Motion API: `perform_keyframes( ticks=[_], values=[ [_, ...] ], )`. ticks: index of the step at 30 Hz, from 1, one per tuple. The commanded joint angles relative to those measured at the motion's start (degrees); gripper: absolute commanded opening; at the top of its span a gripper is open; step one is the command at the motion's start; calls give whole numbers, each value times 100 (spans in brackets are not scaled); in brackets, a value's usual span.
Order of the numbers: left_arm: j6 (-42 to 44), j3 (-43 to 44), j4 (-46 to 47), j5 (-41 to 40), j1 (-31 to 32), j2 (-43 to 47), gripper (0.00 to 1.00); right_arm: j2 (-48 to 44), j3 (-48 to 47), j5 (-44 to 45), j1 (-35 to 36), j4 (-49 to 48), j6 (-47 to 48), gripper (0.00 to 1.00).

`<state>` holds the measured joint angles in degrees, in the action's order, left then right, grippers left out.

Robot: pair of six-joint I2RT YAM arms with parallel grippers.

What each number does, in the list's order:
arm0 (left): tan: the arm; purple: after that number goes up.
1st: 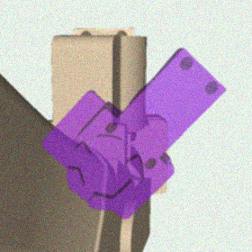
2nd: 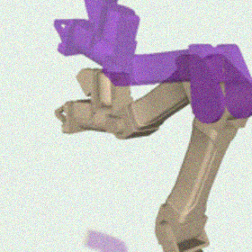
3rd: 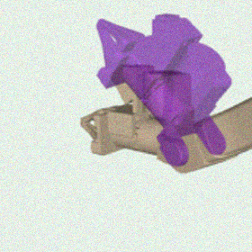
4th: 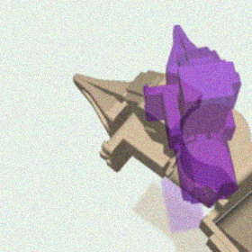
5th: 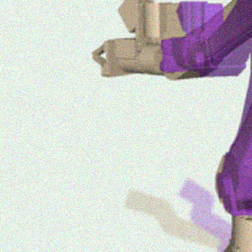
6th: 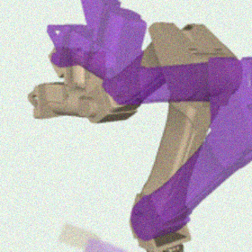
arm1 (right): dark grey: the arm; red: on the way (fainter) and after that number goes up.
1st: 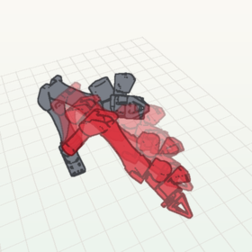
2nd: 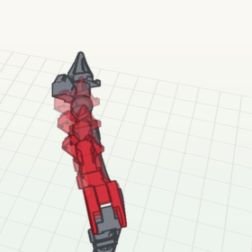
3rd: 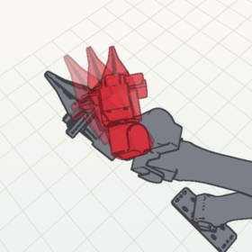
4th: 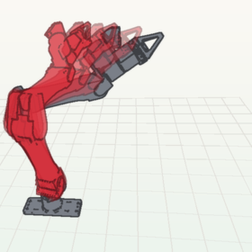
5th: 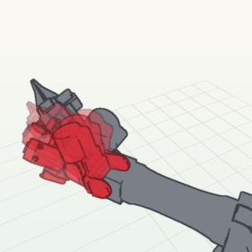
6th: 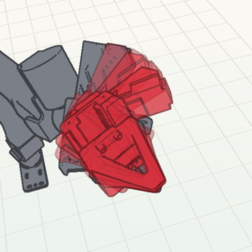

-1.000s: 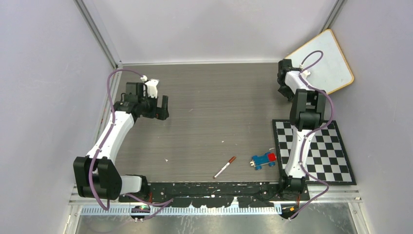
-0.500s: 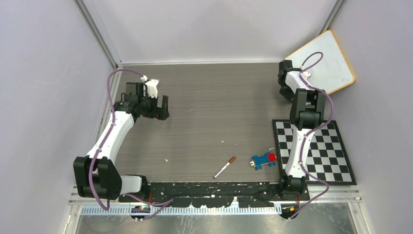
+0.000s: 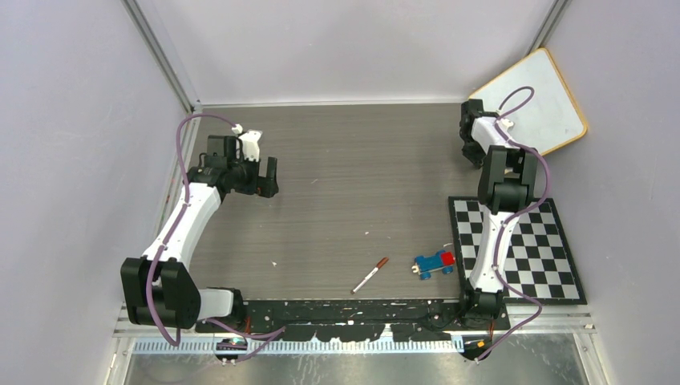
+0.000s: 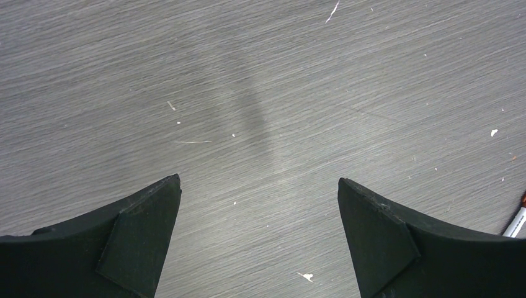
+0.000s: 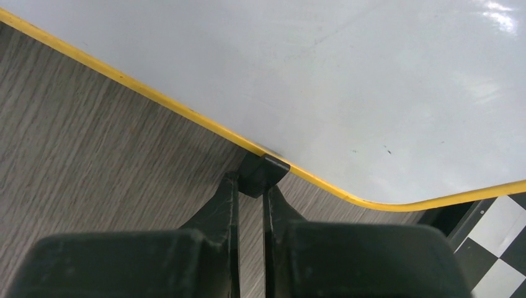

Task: Write a sentence on the whiteboard
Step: Move the whiteboard to the center of the board.

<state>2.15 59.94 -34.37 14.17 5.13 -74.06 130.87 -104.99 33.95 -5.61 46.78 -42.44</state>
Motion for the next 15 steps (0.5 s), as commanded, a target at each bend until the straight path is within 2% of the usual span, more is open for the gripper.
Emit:
perform_keyframes(
  ticks=[1,15],
  values=[
    [75,3,139,103,-18,90,100,-223,249,-134,42,-296,364,0],
    [75,-3,133,114,-16,116,100,-858,1371,-321,558,-843,633,0]
  ],
)
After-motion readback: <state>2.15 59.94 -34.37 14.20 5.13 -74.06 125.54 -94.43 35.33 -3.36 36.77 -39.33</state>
